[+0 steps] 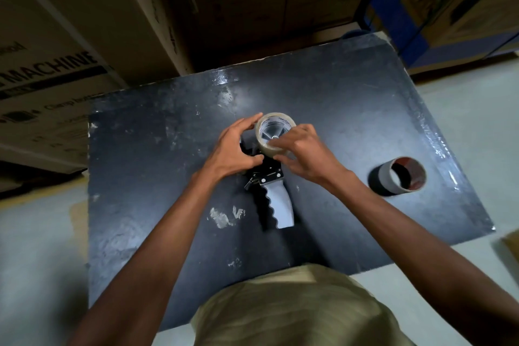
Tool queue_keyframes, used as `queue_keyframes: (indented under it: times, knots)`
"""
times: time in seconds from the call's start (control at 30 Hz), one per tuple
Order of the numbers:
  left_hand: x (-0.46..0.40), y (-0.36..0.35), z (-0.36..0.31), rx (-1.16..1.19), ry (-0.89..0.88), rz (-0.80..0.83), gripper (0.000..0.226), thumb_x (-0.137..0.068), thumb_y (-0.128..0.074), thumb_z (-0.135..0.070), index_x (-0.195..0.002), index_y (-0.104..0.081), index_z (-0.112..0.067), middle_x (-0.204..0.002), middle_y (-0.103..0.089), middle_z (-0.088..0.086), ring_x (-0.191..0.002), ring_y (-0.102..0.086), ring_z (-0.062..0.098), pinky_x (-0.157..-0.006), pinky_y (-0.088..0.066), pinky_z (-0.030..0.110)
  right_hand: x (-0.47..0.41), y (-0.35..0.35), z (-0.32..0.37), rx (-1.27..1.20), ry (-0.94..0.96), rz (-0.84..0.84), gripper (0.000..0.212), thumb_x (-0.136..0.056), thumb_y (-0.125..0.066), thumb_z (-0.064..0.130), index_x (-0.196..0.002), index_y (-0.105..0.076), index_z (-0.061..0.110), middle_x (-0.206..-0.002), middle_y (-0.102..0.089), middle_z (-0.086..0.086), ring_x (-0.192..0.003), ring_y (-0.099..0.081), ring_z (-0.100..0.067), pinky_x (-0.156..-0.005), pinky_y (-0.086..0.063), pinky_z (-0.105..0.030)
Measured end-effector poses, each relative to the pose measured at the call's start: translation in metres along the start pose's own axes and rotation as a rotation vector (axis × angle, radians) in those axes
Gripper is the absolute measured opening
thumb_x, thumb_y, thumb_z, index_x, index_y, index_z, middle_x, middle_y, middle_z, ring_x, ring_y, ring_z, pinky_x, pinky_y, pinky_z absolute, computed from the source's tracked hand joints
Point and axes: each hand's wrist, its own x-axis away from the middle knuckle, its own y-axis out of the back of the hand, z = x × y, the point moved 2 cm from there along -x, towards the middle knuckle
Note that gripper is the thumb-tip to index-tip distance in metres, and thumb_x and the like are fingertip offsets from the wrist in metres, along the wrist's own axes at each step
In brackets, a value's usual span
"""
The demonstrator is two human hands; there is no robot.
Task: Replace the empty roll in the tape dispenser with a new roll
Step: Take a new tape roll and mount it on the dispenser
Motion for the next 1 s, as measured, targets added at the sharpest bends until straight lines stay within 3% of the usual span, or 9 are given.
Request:
queue_keyframes:
  times: [0.1,0.17,0.23,0.3,0.4,0.53,0.8,1.0]
  knots:
    - [-0.002,0.000,-0.003,-0.079,-0.017,-0.008,0.098,-0.064,-0.091,-0.026,-0.151,-0.046,-0.019,-0.146,-0.055,0.002,-0.132,-0.054,0.013,-0.117,-0.039,0.031,-0.003,0.009,-0.003,-0.095,-0.094,-0.080,0.048,-0.075,-0.085,0.029,-0.118,-0.075,0.013,-0.117,-0.074,-0.007,-0.104,-0.065,-0.032,-0.092,-0.048,-0.045]
    - [-0.004,0.001,-0.007,-0.125,-0.026,0.004,0.104,-0.063,-0.094,-0.031,-0.152,-0.044,-0.019,-0.150,-0.050,0.004,-0.136,-0.048,0.014,-0.119,-0.033,0.026,-0.005,0.020,-0.008,-0.150,-0.147,-0.111,0.059,-0.075,-0.085,0.031,-0.129,-0.069,0.011,-0.127,-0.067,-0.011,-0.114,-0.060,-0.033,-0.101,-0.047,-0.041]
    - [-0.008,0.002,-0.011,-0.159,-0.033,0.018,0.106,-0.063,-0.095,-0.033,-0.153,-0.042,-0.016,-0.153,-0.048,0.006,-0.139,-0.045,0.016,-0.116,-0.027,0.018,-0.009,0.030,-0.013,-0.178,-0.221,-0.037,0.075,-0.077,-0.085,0.036,-0.141,-0.059,0.009,-0.141,-0.057,-0.015,-0.128,-0.053,-0.033,-0.108,-0.038,-0.034]
    - [-0.012,0.003,-0.011,-0.170,-0.026,0.010,0.105,-0.063,-0.095,-0.035,-0.152,-0.044,-0.015,-0.153,-0.049,0.007,-0.141,-0.045,0.018,-0.115,-0.025,0.016,-0.013,0.033,-0.015,-0.182,-0.281,0.045,0.084,-0.075,-0.088,0.038,-0.146,-0.053,0.008,-0.145,-0.054,-0.016,-0.132,-0.052,-0.032,-0.111,-0.043,-0.038]
    - [-0.017,0.002,-0.010,-0.186,-0.019,-0.007,0.099,-0.064,-0.095,-0.038,-0.148,-0.050,-0.014,-0.150,-0.053,0.008,-0.141,-0.047,0.019,-0.114,-0.026,0.016,-0.017,0.030,-0.018,-0.205,-0.289,0.070,0.085,-0.068,-0.094,0.035,-0.140,-0.059,0.007,-0.138,-0.062,-0.017,-0.123,-0.062,-0.032,-0.103,-0.052,-0.045]
    - [-0.018,0.002,-0.009,-0.183,-0.012,-0.008,0.096,-0.061,-0.095,-0.039,-0.145,-0.054,-0.014,-0.148,-0.055,0.007,-0.139,-0.049,0.019,-0.119,-0.033,0.027,-0.021,0.031,-0.022,-0.236,-0.324,0.057,0.072,-0.061,-0.098,0.034,-0.125,-0.071,0.013,-0.124,-0.069,-0.015,-0.111,-0.066,-0.029,-0.095,-0.056,-0.048]
    - [-0.024,-0.004,-0.010,-0.188,0.001,0.022,0.082,-0.064,-0.094,-0.031,-0.138,-0.061,-0.018,-0.136,-0.058,-0.003,-0.127,-0.053,0.014,-0.107,-0.034,0.015,-0.028,0.033,-0.017,-0.210,-0.324,0.096,0.062,-0.061,-0.098,0.030,-0.116,-0.076,0.012,-0.111,-0.073,-0.014,-0.101,-0.068,-0.029,-0.086,-0.058,-0.046]
    - [-0.029,-0.003,-0.010,-0.166,0.004,0.032,0.086,-0.061,-0.096,-0.028,-0.139,-0.061,-0.019,-0.130,-0.061,-0.003,-0.122,-0.056,0.012,-0.106,-0.037,0.015,-0.028,0.035,-0.012,-0.162,-0.364,0.095,0.063,-0.063,-0.096,0.032,-0.118,-0.074,0.012,-0.118,-0.066,-0.018,-0.105,-0.066,-0.030,-0.090,-0.056,-0.043]
